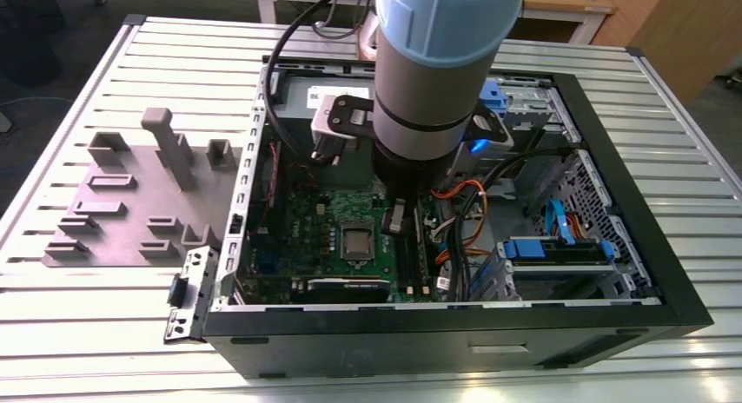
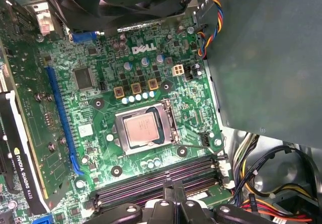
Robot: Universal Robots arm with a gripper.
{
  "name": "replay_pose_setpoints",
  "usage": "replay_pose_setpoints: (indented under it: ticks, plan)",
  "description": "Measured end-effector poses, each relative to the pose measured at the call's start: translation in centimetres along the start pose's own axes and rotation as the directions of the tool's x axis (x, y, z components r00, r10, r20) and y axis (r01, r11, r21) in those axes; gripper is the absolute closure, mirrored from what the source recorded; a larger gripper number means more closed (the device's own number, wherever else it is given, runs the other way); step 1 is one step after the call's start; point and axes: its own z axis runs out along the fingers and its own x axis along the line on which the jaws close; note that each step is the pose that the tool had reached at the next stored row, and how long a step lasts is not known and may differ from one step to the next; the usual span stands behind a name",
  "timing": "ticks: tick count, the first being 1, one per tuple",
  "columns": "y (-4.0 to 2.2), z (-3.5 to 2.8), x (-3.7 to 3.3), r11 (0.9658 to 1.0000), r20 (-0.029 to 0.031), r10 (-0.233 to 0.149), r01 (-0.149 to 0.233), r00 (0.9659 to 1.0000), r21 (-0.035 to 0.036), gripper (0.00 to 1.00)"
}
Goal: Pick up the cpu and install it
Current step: 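Install the first cpu locking lever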
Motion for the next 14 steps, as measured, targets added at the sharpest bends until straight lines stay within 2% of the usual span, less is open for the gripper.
replay_pose_setpoints:
  ticks: [3, 14]
  plan:
    - [0.21, -0.02, 0.06, 1.0000, 0.0000, 0.000, 0.000, 1.0000, 0.0001, 0.89]
    - [0.23, -0.23, 0.03, 1.0000, 0.0002, 0.000, 0.000, 1.0000, 0.0000, 0.89]
